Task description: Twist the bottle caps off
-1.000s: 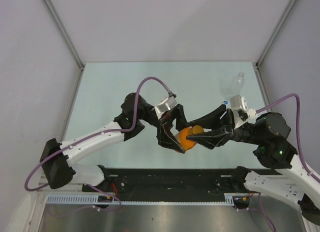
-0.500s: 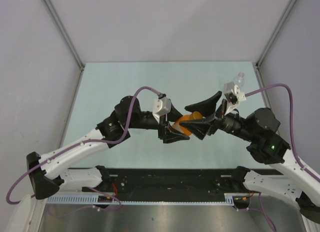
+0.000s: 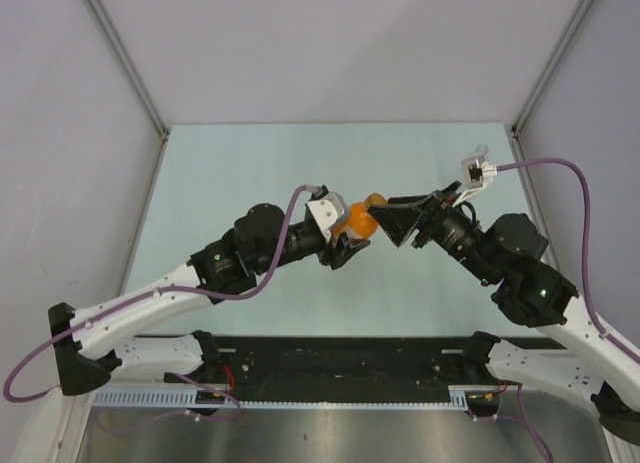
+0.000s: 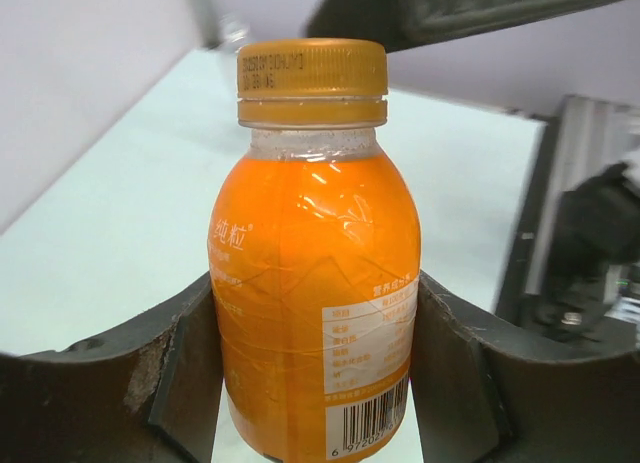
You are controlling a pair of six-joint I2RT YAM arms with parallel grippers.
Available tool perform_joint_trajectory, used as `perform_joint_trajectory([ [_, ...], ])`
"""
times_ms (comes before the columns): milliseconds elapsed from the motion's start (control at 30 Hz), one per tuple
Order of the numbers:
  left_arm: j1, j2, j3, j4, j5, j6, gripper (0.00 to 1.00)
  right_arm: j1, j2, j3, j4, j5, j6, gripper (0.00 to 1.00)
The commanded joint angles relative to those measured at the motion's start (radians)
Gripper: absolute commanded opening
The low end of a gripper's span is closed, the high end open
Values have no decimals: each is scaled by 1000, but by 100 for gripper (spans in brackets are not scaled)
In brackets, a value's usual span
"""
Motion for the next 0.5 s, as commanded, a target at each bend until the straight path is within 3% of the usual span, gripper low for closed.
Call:
perform_joint_trajectory([
  [0,-31,-19,25,-35,-287,81,0,10,22,21,-43,96,144,72],
  [233,-129,-13,-4,30,-543,155,0,13,60,21,-57,176,237,71],
  [467,-169,-9,-29,68,-620,204,0,15,86,21,-44,231,284,71],
])
